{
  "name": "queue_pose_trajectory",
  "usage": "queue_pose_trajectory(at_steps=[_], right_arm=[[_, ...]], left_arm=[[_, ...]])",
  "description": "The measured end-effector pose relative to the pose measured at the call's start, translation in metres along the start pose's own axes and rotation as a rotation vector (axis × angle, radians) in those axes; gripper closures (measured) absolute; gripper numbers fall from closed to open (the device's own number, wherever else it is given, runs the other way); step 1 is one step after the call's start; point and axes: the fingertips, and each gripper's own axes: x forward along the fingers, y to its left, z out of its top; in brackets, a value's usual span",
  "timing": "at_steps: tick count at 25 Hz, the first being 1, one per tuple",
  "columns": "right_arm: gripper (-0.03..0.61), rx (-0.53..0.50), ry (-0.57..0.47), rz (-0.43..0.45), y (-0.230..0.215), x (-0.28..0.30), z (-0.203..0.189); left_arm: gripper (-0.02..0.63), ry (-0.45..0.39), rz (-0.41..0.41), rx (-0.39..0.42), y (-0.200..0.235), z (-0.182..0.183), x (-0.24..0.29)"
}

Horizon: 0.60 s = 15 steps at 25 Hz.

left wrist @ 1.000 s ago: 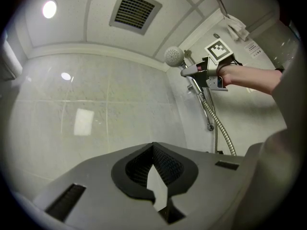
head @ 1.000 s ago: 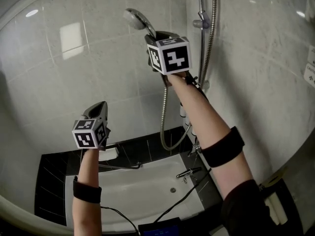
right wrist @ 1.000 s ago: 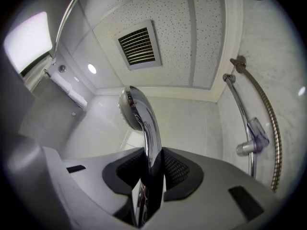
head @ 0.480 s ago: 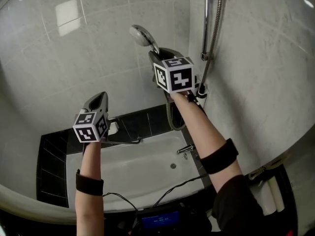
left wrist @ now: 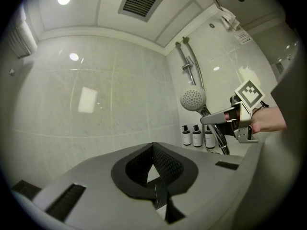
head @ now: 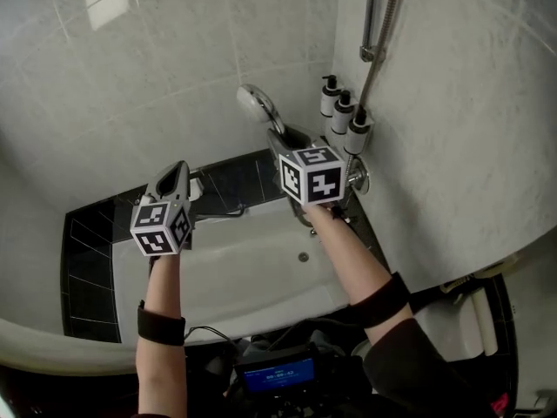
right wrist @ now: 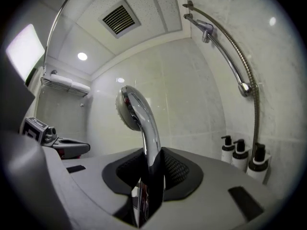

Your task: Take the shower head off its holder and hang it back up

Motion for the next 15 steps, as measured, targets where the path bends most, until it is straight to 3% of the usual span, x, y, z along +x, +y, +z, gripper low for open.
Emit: queue_pose_trajectory(at_steps=[7,15], right_arm=[[0.468,0.082,0.136,-0.014,-0.012,-0.001,-0.106],[0.466,0.086,0.300,0.012,-0.001,0.013,-0.230]], left_arm=[[0.614,0.060,0.002,-0.026,-0.007,-0.069,-0.006],[0.614,0.177,-0.006,-0.087,-0.014,-0.174,-0.002]])
